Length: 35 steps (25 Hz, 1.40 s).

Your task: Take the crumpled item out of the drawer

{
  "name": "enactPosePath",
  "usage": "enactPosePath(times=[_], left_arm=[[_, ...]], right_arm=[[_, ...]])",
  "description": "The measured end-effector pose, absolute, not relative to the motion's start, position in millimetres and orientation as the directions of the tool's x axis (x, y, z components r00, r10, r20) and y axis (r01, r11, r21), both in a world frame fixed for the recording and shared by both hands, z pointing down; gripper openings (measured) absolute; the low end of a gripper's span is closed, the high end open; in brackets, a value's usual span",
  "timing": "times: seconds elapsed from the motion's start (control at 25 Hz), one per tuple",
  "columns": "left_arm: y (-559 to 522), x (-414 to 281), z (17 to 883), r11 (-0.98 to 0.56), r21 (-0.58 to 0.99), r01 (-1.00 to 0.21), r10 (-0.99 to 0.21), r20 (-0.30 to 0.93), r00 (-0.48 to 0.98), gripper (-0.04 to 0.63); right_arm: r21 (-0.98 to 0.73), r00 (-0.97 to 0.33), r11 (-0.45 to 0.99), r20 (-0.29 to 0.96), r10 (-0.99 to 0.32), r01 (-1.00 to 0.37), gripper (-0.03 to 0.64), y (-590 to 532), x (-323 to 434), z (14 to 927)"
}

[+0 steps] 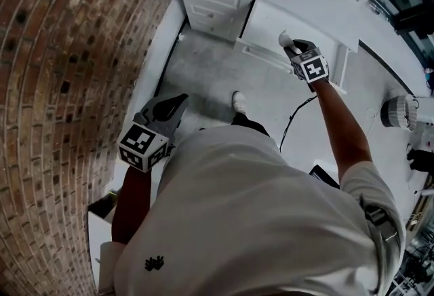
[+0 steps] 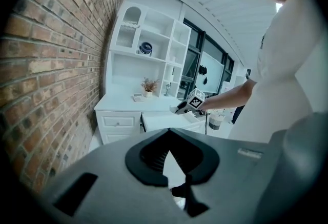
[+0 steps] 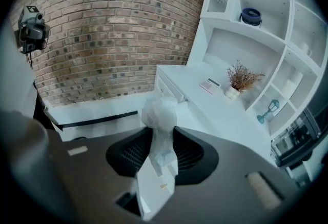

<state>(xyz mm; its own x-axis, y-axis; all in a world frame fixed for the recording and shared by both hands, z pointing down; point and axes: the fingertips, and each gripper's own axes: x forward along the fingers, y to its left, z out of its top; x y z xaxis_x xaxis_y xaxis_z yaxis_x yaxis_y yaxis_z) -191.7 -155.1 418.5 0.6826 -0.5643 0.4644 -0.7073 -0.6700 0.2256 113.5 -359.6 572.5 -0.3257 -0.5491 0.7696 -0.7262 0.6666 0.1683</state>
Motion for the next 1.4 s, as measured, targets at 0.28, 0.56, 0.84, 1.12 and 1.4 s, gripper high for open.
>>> enactPosePath(times=[0.28, 0.56, 0.84, 1.12, 1.4], left_arm=[[-119, -216, 424, -0.676, 0.217, -0.704, -0.573, 0.446, 0.688, 0.006], [-86, -222, 429, -0.709, 0.2, -0.676, -0.549, 0.445, 0.708, 0.006], [-58, -226, 442, -0.739, 0.174, -0.651, -0.524, 0.46, 0.717, 0.006], [-42, -219, 448, -0.752, 0.204, -0.626, -0.492, 0.458, 0.74, 0.006], [-34, -213, 450, -0.759, 0.207, -0.617, -0.488, 0.446, 0.75, 0.006]], right_arm=[[0.172, -0.355, 0.681, 0.748, -0.56, -0.712, 0.14, -315, 76, 537], [0.161, -0.404, 0.699, 0.717, -0.567, -0.696, 0.14, -266, 41, 506], [0.168, -0.441, 0.72, 0.691, -0.573, -0.673, 0.14, -218, 7, 482], [0.171, -0.473, 0.738, 0.669, -0.574, -0.653, 0.138, -181, -12, 461], [0.171, -0.485, 0.743, 0.659, -0.575, -0.647, 0.138, -158, -15, 450]])
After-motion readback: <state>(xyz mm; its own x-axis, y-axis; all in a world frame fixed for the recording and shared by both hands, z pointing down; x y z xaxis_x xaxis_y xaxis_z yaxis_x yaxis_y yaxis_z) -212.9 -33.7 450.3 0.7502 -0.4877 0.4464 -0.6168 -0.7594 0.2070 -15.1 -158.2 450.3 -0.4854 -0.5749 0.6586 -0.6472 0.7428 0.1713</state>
